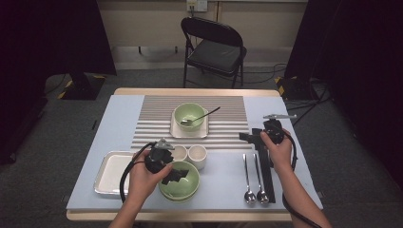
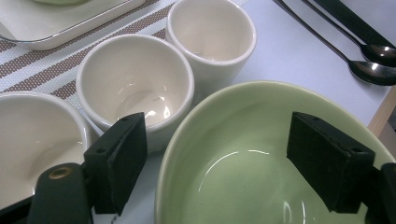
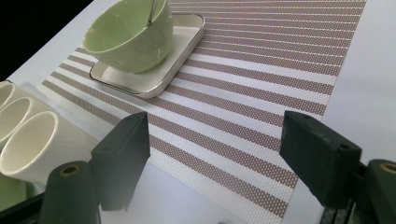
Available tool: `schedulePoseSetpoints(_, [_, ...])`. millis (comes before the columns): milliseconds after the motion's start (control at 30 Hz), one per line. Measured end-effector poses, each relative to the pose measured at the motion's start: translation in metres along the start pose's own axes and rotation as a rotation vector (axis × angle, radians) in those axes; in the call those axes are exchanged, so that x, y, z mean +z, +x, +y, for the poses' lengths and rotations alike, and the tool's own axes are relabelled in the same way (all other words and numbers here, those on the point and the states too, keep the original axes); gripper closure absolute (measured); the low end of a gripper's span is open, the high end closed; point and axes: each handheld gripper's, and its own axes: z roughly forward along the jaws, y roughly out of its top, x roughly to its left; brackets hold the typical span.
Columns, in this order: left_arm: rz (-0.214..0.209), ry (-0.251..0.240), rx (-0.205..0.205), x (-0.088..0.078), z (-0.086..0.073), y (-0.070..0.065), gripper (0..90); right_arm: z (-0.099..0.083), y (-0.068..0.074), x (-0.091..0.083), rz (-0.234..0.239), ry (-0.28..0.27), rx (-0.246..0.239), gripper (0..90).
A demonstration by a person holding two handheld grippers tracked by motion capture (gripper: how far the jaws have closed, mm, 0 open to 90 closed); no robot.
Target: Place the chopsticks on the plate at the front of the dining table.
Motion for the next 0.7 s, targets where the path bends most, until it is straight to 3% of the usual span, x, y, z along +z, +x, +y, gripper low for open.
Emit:
schedulePoseSetpoints(267, [-0.001,0.001,-0.002,-0.001,0.0,0.0,20.1,-0.006,-0.003,-0.004,-0.002,0.004,-0.006,23.8])
schedulePoseSetpoints(700, [0.004,-0.007,0.0,-0.006,0.001,0.001,20.1,-0.012,-0.001,-0.004,-0.006,0.032,-0.066,23.7])
